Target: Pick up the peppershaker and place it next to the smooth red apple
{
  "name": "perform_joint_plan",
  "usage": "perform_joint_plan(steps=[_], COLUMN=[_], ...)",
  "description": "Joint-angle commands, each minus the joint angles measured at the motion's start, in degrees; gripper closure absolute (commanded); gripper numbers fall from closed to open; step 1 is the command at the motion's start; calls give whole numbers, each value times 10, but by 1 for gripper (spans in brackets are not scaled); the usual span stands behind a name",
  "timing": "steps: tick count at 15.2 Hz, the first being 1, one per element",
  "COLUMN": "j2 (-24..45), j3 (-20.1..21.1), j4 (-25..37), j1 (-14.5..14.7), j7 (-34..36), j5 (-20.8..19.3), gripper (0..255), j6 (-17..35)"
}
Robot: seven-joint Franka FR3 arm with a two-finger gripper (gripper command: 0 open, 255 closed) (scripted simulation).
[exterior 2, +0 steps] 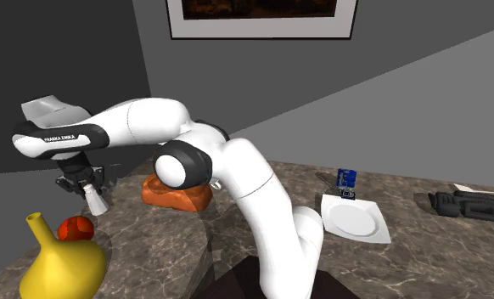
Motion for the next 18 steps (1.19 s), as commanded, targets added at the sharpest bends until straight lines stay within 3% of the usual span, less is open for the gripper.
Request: perform_joint_plan(steps=[1,18], j2=[0,13], j3=[0,-3], j4=[-15,-114], j1=[-2,-7], j7=[1,13], j5=[0,-6], gripper=[255,255], j6=[15,126])
